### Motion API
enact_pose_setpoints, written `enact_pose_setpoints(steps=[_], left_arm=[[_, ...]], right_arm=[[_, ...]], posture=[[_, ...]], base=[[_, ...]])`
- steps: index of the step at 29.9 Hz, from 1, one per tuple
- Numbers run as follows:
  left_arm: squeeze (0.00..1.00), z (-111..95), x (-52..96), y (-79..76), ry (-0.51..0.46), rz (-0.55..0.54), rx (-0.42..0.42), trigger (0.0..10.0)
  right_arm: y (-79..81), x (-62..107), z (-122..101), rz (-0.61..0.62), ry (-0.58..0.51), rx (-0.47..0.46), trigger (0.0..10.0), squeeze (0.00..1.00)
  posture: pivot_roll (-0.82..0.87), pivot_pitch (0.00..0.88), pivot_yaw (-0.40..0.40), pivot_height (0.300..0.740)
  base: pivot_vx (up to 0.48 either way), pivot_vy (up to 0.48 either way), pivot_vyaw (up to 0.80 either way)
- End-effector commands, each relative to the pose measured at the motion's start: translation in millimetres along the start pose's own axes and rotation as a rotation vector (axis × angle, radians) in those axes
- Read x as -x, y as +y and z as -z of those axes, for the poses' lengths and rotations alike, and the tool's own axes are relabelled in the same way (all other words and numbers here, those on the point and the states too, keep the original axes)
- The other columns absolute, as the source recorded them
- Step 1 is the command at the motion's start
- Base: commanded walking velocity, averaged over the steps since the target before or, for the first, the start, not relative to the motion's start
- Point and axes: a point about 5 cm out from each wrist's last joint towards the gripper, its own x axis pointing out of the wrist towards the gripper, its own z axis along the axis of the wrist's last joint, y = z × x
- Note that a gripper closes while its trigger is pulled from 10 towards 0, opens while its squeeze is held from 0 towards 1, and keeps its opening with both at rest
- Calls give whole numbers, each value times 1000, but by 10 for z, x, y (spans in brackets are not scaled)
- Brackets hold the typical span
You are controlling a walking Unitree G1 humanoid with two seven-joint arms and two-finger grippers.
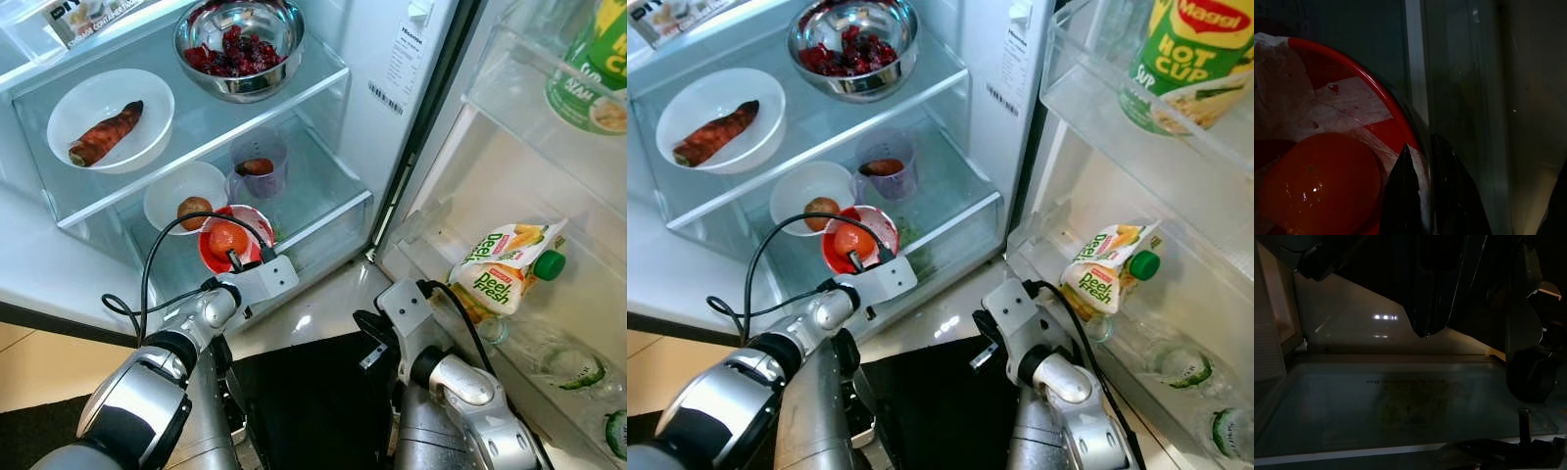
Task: Restocking fridge
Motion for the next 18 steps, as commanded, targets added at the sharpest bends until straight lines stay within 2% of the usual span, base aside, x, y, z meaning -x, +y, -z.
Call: enact_pose_setpoints(steps=[1, 2, 3, 5, 6, 7, 8, 10, 11, 14, 15, 18], left_arm=[[416, 145, 50, -37, 63, 8, 16, 10000], [416, 145, 50, -37, 63, 8, 16, 10000], [953, 137, 46, -20, 61, -1, 16, 10000], [953, 132, 43, -9, 60, -7, 16, 10000], [1000, 122, 38, 5, 57, -16, 14, 10000], [969, 111, 33, 18, 53, -24, 12, 10000], [569, 98, 28, 27, 47, -28, 8, 10000], [569, 90, 26, 32, 43, -30, 6, 10000], [416, 81, 23, 36, 39, -31, 4, 10000], [412, 71, 20, 42, 32, -35, 0, 10000], [0, 28, 9, 75, 6, -53, -8, 10000], [0, -8, -1, 95, -13, -62, -10, 10000]], right_arm=[[67, 19, 50, -21, 19, -27, 10000, 0], [67, 19, 50, -21, 19, -27, 10000, 0], [68, 19, 49, -21, 19, -27, 10000, 0], [68, 19, 48, -21, 18, -27, 10000, 0], [68, 19, 48, -21, 18, -26, 10000, 0], [67, 19, 47, -21, 18, -27, 10000, 0], [65, 17, 47, -20, 18, -26, 10000, 0], [63, 15, 47, -20, 18, -26, 10000, 0], [62, 16, 45, -19, 18, -26, 10000, 0], [61, 15, 45, -18, 18, -26, 10000, 0], [55, 14, 43, -16, 18, -27, 10000, 0], [49, 12, 44, -15, 18, -27, 10000, 0]], posture=[[-125, 465, 113, 346], [-125, 465, 113, 346], [-125, 465, 113, 346], [-125, 465, 113, 346], [-125, 465, 113, 346], [-125, 465, 113, 346], [-125, 463, 115, 346], [-125, 463, 115, 346], [-125, 463, 115, 346], [-124, 462, 116, 346], [-123, 459, 115, 346], [-121, 455, 114, 346]], base=[[0, 0, 0], [0, 0, 0], [0, 0, 0], [0, 0, 0], [0, 0, 0], [0, 0, 0], [0, 0, 0], [0, 0, 0], [0, 0, 0], [0, 0, 0], [0, 0, 0], [0, 0, 0]])
